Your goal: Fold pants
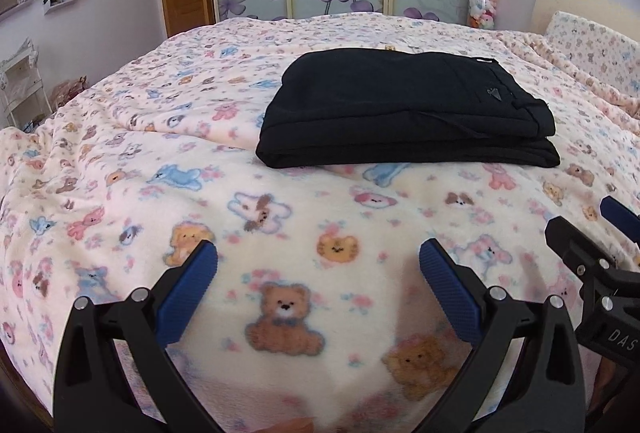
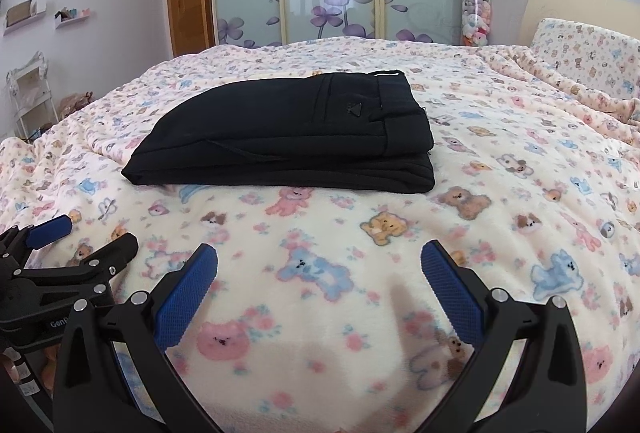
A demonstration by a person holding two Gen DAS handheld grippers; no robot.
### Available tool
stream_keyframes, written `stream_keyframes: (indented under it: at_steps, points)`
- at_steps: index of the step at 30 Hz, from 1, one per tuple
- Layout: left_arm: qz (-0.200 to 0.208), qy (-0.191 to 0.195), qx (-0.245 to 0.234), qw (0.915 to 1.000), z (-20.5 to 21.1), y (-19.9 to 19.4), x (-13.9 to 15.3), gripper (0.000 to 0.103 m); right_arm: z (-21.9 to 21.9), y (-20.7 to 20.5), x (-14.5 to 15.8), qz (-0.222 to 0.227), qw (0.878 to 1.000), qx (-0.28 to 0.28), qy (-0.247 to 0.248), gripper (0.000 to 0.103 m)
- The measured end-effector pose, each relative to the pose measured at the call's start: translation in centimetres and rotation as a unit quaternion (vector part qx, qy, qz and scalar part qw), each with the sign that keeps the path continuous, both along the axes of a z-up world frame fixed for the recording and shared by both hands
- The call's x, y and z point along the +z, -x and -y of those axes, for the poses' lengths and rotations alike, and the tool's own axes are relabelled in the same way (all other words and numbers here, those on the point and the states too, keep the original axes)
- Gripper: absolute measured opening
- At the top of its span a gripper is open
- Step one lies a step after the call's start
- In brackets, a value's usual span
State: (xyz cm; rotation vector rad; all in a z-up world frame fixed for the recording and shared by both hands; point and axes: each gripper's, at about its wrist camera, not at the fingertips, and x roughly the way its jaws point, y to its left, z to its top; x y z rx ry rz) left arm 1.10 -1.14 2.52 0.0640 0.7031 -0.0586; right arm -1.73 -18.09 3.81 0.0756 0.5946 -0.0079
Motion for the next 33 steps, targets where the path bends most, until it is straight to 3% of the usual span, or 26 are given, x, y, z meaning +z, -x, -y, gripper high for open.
stream_keyframes:
  at_steps: [10, 33]
  points:
    - [-0.012, 0.007, -0.026, 0.9996, 0.38, -0.39, -0.33, 0.101, 0.14, 0.11, 0.01, 0.004, 1.000, -0.004, -0.005, 0.102]
    - [-0.014, 0.000, -0.024, 0.9996, 0.57, -0.49, -0.55, 0.101, 0.30, 0.03, -0.14, 0.000, 1.000, -0.010, -0.008, 0.102]
